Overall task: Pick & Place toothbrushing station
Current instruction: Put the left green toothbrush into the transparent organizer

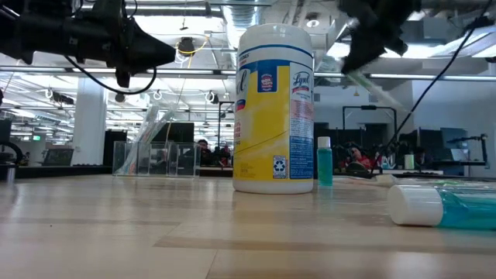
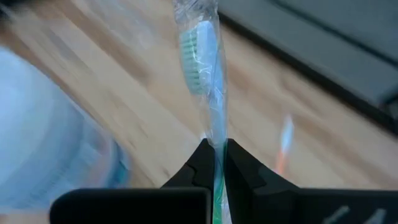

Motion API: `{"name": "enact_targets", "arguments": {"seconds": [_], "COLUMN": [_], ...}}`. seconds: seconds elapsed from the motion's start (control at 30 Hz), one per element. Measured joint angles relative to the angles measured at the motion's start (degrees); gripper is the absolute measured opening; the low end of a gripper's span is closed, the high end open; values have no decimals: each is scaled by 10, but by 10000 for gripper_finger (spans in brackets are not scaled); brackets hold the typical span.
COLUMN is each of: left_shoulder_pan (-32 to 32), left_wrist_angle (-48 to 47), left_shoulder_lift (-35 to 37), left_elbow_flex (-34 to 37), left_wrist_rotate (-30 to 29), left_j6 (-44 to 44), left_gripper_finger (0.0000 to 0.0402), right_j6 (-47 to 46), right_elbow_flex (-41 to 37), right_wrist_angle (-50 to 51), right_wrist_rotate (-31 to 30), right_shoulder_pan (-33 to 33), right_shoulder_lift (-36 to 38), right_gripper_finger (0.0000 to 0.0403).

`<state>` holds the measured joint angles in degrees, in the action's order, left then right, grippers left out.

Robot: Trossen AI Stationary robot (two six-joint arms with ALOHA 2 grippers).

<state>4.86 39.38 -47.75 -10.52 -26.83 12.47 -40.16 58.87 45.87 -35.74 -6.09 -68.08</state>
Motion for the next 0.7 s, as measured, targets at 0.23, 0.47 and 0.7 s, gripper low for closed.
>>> {"name": "enact_targets", "arguments": {"seconds": [0.23,0.47,0.7], "left_shoulder_pan": [0,0,-6], "left_wrist_angle": [48,114,141], "left_shoulder_lift": [0,0,0], "left_elbow_flex": [0,0,0], "left_wrist_rotate": [9,45,47], "left_j6": [-4,-30,-31], "left_gripper_finger": [74,74,74], "right_j6": [165,280,342], "right_elbow_flex": [0,0,0], "right_wrist_angle": [-179,-335,-477], "right_wrist_rotate": [2,69,148], "right_shoulder_pan": [14,54,93], "right_shoulder_lift": [38,20,-26], "right_gripper_finger": [7,7,7]}}
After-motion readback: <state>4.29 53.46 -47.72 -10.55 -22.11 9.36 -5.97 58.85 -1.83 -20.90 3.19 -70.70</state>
